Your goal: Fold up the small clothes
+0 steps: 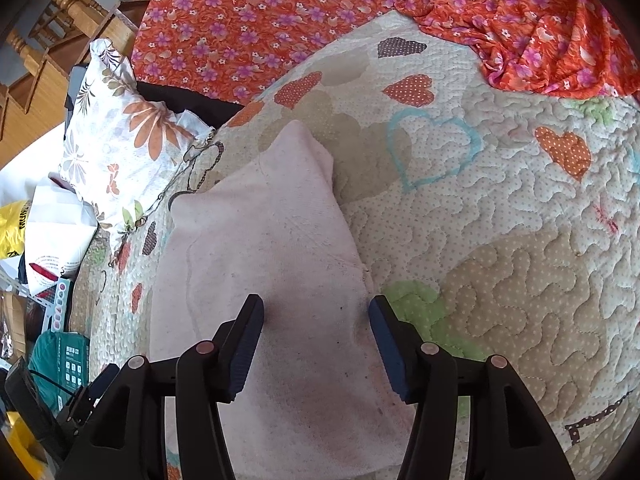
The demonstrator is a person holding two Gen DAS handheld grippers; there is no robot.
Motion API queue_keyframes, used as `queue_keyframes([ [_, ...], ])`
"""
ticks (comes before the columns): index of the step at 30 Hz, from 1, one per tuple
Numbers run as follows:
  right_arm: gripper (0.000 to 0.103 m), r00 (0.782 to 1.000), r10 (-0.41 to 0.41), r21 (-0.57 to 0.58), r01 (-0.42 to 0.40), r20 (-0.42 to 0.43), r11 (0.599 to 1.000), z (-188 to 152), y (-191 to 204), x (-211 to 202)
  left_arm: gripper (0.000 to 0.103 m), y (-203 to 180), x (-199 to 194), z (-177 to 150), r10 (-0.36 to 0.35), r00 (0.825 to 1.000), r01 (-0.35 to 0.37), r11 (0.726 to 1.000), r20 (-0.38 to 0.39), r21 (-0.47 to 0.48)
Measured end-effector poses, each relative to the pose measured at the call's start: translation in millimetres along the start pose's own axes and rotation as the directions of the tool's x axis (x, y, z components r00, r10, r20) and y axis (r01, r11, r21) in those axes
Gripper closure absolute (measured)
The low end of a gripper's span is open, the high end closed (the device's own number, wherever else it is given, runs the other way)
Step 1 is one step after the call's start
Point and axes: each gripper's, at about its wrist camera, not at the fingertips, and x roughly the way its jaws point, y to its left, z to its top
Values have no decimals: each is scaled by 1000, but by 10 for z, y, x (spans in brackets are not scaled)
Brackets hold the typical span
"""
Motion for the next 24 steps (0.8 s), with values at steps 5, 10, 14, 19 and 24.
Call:
queue_keyframes([
  [5, 40, 1000, 1, 9, -1, 0, 1000, 4, -26, 0, 39, -16, 26, 17, -6, 1000, 6, 1000, -9, -10],
  [10, 33, 1000, 1, 25, -1, 6, 1000, 6, -83, -9, 33, 7, 69, 65, -76, 997, 75, 996, -24, -58],
  [14, 30, 999, -27, 51, 25, 37, 998, 93, -190, 35, 25, 199, 256, 169, -303, 953, 286, 926, -31, -247],
  [19, 29, 995, 84, 143, -75, -59, 987, 360, -344, 339, 22, 172, 600, 285, -442, 894, 397, 857, -71, -328],
  [24, 30, 977, 190, 186, -170, -95, 968, 439, -287, 673, 21, -12, 877, 285, -544, 834, 481, 799, -92, -361],
])
